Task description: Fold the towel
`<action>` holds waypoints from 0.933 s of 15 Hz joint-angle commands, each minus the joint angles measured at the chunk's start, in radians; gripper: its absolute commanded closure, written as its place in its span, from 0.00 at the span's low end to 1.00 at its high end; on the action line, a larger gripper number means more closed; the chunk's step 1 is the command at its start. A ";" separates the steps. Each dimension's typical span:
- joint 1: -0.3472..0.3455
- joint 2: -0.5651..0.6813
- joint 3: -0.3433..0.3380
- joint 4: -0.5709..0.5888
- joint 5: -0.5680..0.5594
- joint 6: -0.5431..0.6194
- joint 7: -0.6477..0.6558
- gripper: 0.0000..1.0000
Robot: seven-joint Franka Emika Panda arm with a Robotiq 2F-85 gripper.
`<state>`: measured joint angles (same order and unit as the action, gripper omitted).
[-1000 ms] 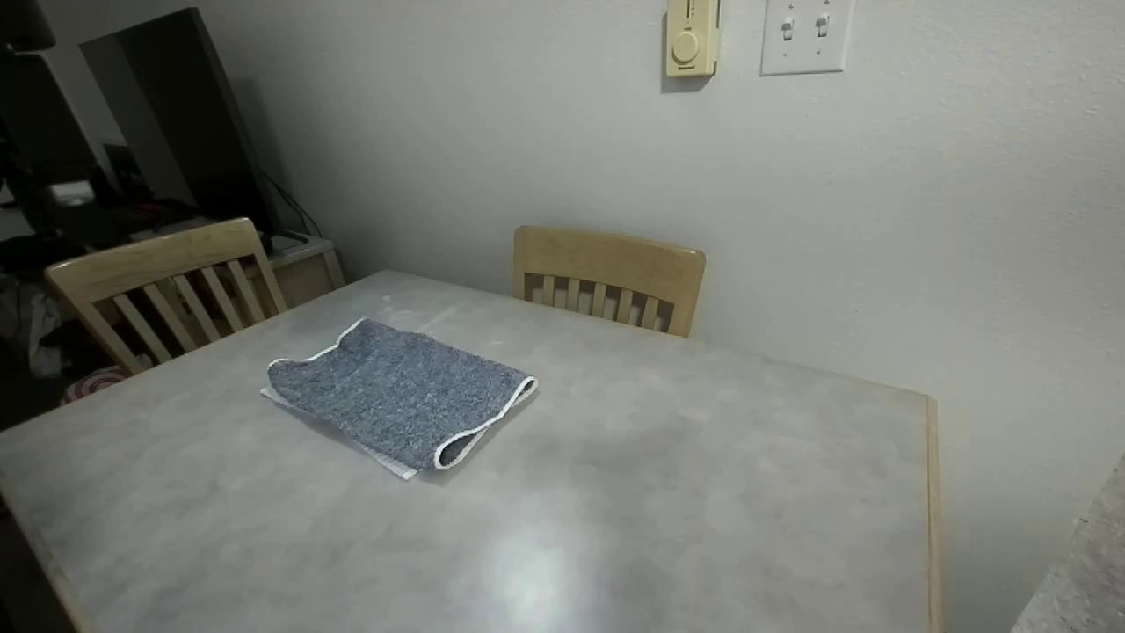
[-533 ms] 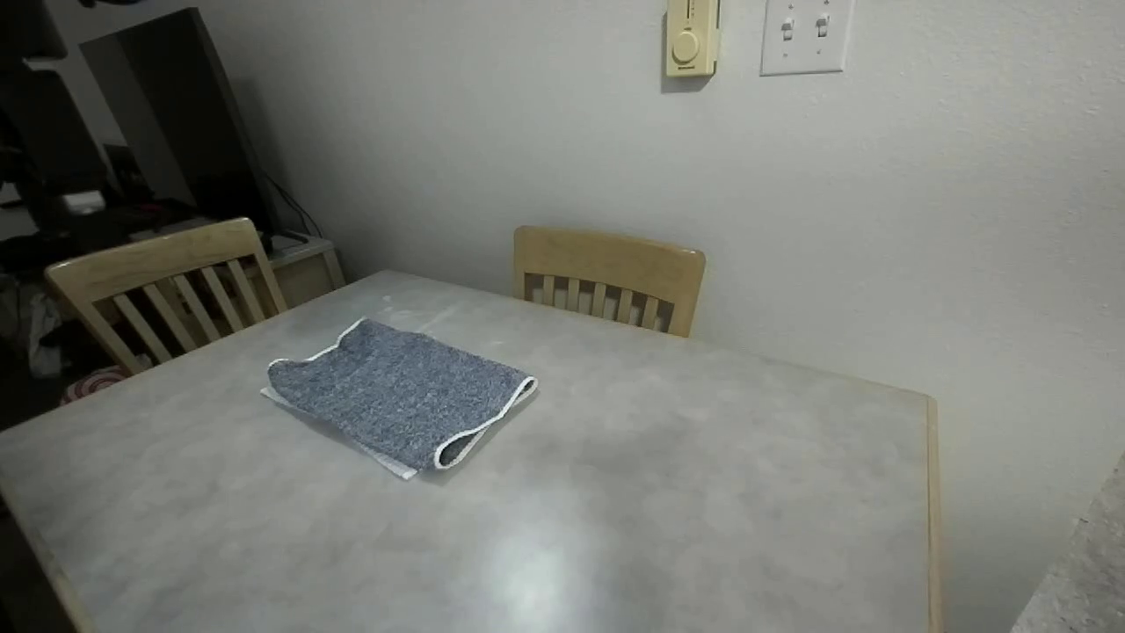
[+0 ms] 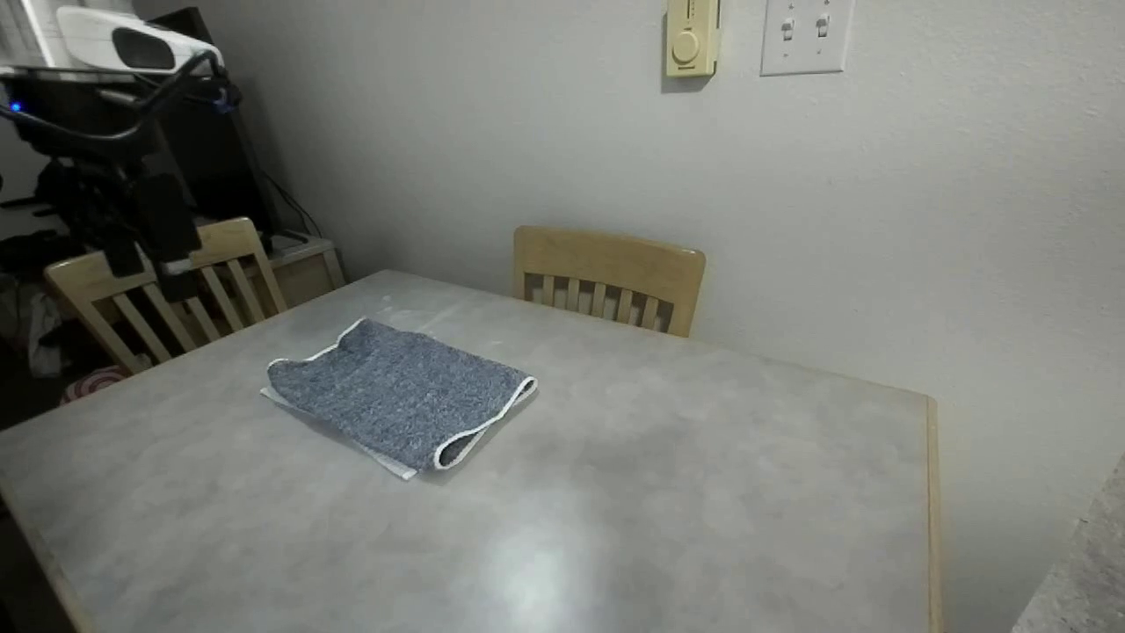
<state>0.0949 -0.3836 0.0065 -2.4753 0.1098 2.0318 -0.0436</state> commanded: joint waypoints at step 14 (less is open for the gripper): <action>0.078 0.367 0.075 0.157 0.079 0.265 -0.107 0.00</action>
<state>0.1566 -0.1744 0.0621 -2.4244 0.1619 2.3217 -0.0750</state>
